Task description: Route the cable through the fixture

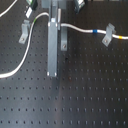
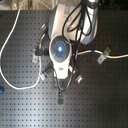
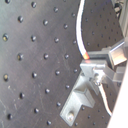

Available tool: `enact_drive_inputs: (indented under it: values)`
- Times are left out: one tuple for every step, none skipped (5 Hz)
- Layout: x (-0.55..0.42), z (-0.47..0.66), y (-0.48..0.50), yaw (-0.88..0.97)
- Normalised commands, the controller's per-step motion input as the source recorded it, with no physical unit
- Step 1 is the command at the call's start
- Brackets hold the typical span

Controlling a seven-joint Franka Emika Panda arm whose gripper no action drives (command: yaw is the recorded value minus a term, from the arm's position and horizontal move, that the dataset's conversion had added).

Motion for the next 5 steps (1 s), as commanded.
enact_drive_inputs:
  values:
    - [-0.035, 0.06, 0.3, 0.0]
    - [-0.025, 0.48, 0.209, 0.0]
    - [-0.089, 0.56, 0.229, 0.0]
    - [-0.075, 0.32, 0.307, 0.0]
    - [0.001, 0.01, 0.028, 0.0]
